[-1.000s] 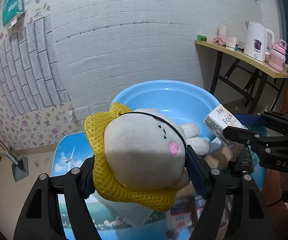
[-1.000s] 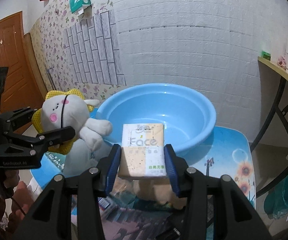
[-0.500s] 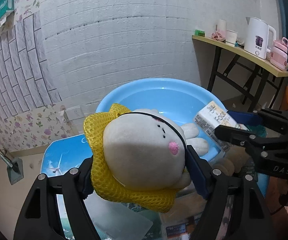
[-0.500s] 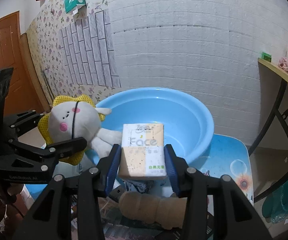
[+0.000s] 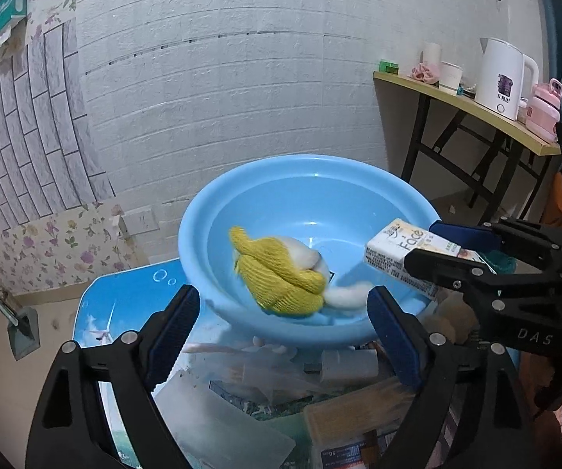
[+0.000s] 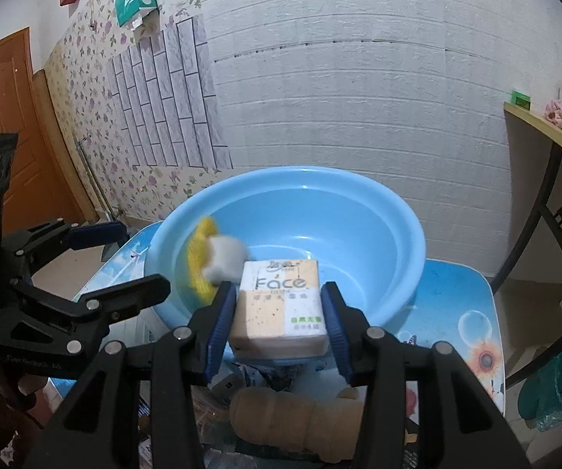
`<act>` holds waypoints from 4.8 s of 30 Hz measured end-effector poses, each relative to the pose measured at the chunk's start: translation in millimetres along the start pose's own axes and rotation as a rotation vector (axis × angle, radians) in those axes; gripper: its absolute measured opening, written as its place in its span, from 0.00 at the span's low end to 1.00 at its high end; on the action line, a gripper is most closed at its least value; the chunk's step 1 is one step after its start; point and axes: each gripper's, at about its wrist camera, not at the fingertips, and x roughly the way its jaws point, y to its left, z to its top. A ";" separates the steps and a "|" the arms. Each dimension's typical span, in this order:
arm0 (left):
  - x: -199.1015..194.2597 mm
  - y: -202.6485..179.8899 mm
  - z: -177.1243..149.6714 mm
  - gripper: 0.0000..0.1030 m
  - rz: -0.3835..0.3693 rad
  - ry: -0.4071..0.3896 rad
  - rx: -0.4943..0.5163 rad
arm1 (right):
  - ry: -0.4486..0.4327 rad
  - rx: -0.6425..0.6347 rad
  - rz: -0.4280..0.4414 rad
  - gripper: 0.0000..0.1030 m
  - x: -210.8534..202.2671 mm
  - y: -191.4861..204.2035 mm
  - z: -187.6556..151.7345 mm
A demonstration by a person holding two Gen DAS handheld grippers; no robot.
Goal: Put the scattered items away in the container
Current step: 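Lower the 'Face' tissue pack into the blue basin and open the right tool, then grasp the black bottle with right tool while left tool grasps the clear plastic box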
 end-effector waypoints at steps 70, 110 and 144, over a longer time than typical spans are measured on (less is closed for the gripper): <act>-27.0 38.1 -59.8 0.92 0.052 0.085 -0.127 | -0.036 -0.070 -0.036 0.44 -15.1 12.1 -4.9; 5.8 43.0 -101.7 0.99 0.064 0.206 -0.234 | 0.195 0.124 -0.246 0.77 -28.8 -25.9 -112.4; 19.6 67.5 -104.3 1.00 0.149 0.245 -0.275 | 0.189 0.206 -0.283 0.80 -39.4 -63.3 -114.9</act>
